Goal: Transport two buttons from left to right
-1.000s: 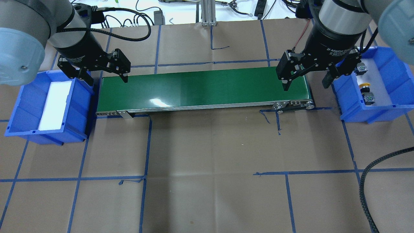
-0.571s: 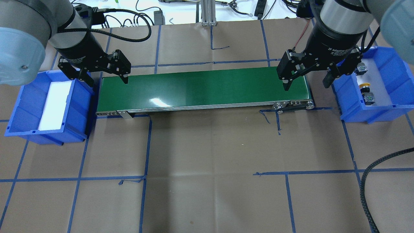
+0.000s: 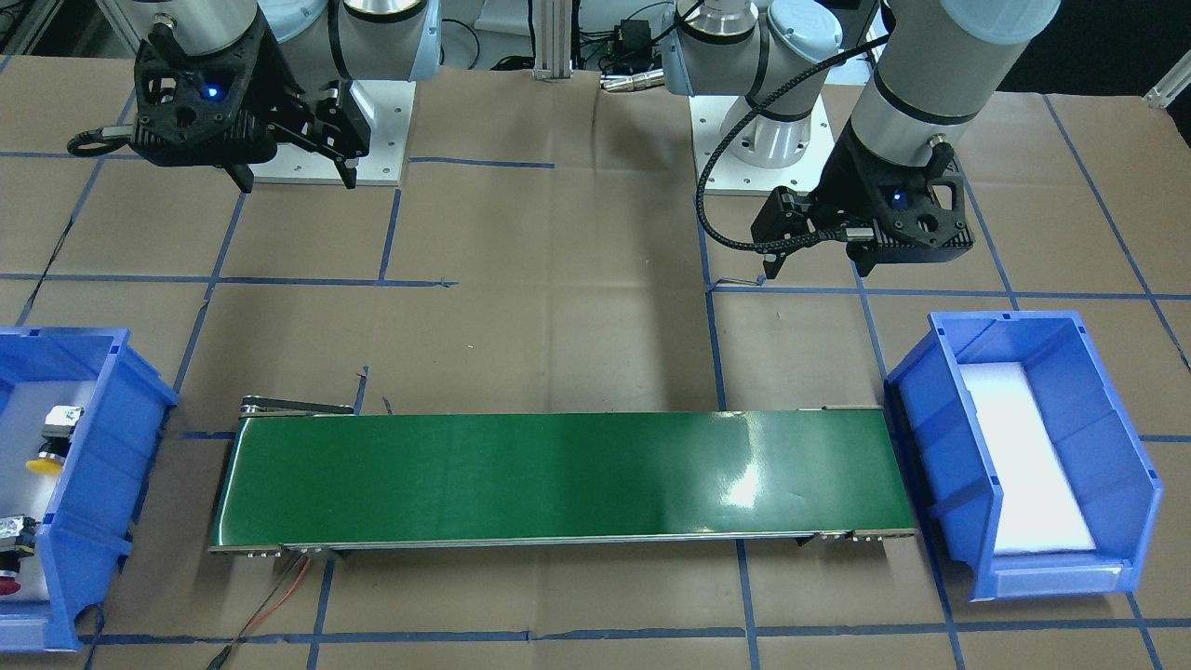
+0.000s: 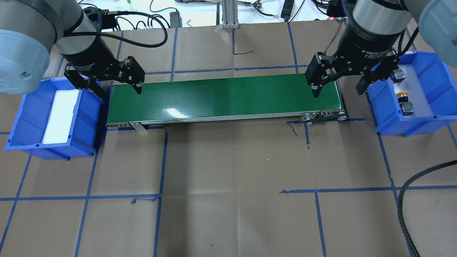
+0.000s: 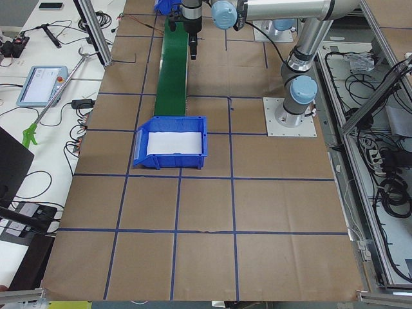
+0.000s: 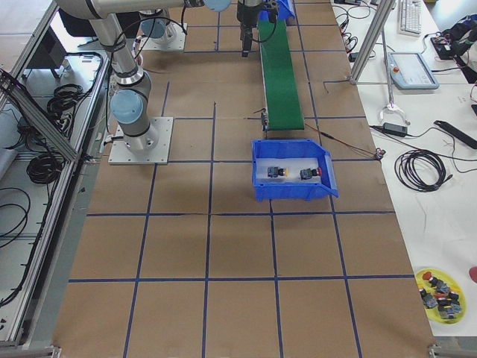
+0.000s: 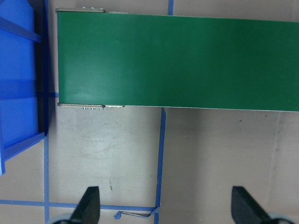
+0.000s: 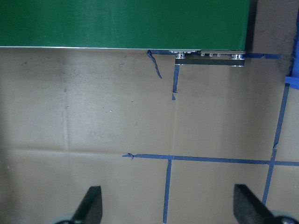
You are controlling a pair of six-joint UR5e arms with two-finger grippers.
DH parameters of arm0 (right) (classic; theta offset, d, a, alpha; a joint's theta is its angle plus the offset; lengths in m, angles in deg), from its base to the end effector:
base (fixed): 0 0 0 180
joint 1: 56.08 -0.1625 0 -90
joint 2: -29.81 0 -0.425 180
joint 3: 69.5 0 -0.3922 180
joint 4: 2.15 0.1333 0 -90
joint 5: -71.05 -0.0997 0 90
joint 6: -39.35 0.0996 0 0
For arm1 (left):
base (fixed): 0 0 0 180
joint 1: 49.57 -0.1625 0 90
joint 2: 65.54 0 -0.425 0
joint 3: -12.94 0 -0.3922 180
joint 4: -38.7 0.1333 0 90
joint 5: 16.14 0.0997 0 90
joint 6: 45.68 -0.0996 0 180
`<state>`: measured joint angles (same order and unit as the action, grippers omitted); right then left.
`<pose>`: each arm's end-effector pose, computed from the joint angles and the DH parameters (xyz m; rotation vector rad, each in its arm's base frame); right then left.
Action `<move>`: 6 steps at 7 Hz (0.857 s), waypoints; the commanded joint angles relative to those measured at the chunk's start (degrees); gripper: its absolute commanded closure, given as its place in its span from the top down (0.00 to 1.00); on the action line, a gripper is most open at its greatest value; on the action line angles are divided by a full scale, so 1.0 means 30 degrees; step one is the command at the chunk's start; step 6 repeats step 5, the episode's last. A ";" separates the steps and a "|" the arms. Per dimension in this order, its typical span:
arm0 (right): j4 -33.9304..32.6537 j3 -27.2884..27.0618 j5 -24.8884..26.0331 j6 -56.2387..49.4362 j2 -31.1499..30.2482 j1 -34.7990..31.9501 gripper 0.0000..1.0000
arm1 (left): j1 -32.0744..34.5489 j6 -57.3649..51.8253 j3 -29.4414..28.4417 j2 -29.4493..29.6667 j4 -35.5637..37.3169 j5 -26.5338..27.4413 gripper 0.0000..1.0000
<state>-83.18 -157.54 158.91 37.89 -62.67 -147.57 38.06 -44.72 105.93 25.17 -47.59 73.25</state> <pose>0.1490 -0.4604 0.5104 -0.0776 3.1009 0.1227 -0.1137 -0.5015 0.4626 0.0910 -3.1296 0.0005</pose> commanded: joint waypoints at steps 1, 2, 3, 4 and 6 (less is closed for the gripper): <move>-0.0001 0.0021 -0.0021 0.0018 0.0037 0.0000 1.00 | 0.0030 0.0000 0.0001 -0.0001 -0.0004 0.0000 1.00; -0.0001 0.0021 -0.0021 0.0018 0.0037 -0.0029 1.00 | 0.0001 0.0000 0.0001 -0.0030 -0.0004 -0.0116 1.00; -0.0001 0.0021 -0.0050 0.0018 0.0037 -0.0001 1.00 | 0.0030 0.0000 0.0001 -0.0030 -0.0004 -0.0320 1.00; -0.0001 -0.0008 -0.0050 0.0018 0.0037 -0.0029 1.00 | 0.0001 0.0000 0.0001 -0.0059 -0.0004 -0.0322 1.00; -0.0001 0.0021 -0.0021 0.0047 0.0037 -0.0030 1.00 | 0.0001 0.0000 0.0001 -0.0059 -0.0004 -0.0322 1.00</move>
